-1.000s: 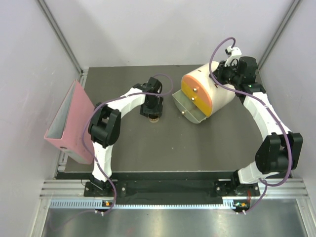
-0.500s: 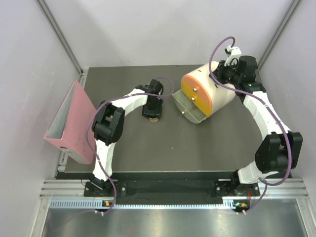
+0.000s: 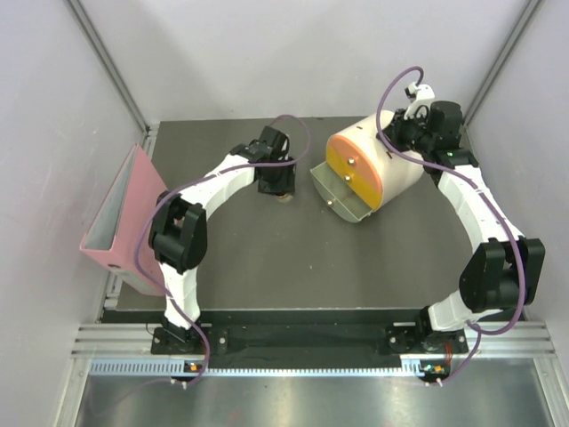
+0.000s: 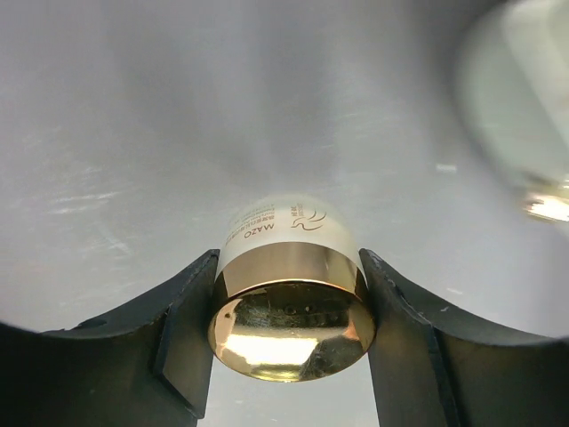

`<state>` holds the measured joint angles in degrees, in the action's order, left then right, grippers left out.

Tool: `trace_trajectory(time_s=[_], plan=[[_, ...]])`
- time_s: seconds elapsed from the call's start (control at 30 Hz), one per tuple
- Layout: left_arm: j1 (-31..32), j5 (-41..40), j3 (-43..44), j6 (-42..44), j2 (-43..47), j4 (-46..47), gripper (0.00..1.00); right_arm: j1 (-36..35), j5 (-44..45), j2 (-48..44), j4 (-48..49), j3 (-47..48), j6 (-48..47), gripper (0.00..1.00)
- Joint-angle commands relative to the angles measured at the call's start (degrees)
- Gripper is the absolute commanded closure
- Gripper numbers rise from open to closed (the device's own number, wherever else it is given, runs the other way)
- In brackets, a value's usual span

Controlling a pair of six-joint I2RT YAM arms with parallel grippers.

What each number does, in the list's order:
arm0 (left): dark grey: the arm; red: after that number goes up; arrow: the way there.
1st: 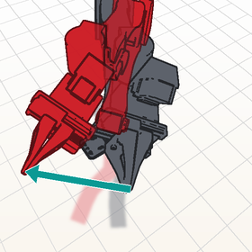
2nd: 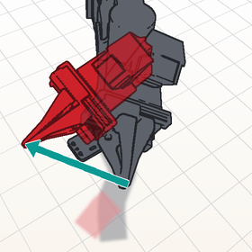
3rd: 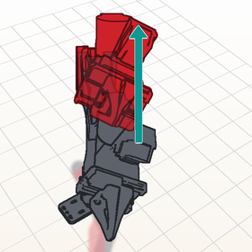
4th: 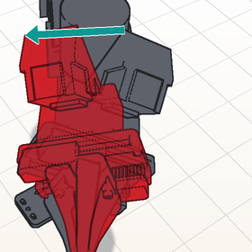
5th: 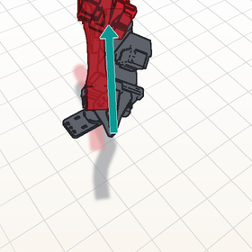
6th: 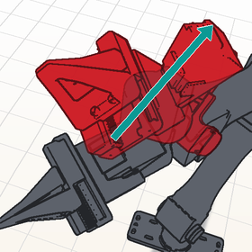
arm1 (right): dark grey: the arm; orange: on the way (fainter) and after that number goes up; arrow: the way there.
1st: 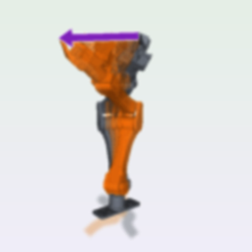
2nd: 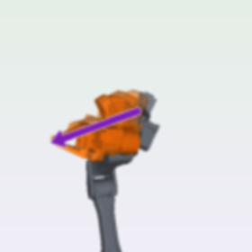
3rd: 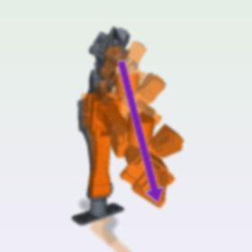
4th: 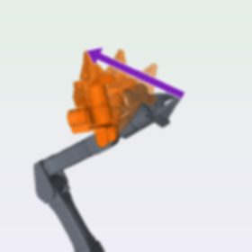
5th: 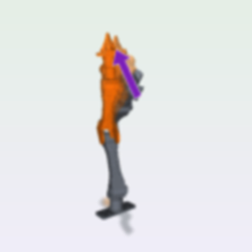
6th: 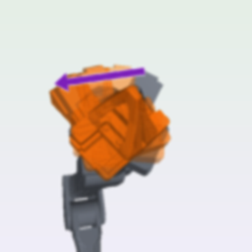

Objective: Organize the makeup

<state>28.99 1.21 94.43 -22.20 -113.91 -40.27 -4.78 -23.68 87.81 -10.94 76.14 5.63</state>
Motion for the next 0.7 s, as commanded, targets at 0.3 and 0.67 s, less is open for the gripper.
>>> trace_trajectory(time_s=[0.3, 0.67], plan=[[4.05, 18.74, 6.11, -8.91, 4.75, 17.59, 1.0, -1.2, 3.03, 5.79, -23.07, -8.37, 0.08, 0.94], [5.72, 20.06, 11.73, -14.45, -1.48, 20.32, 0.96, -1.38, 3.82, 4.92, -23.16, -8.73, 0.7, 0.94]])
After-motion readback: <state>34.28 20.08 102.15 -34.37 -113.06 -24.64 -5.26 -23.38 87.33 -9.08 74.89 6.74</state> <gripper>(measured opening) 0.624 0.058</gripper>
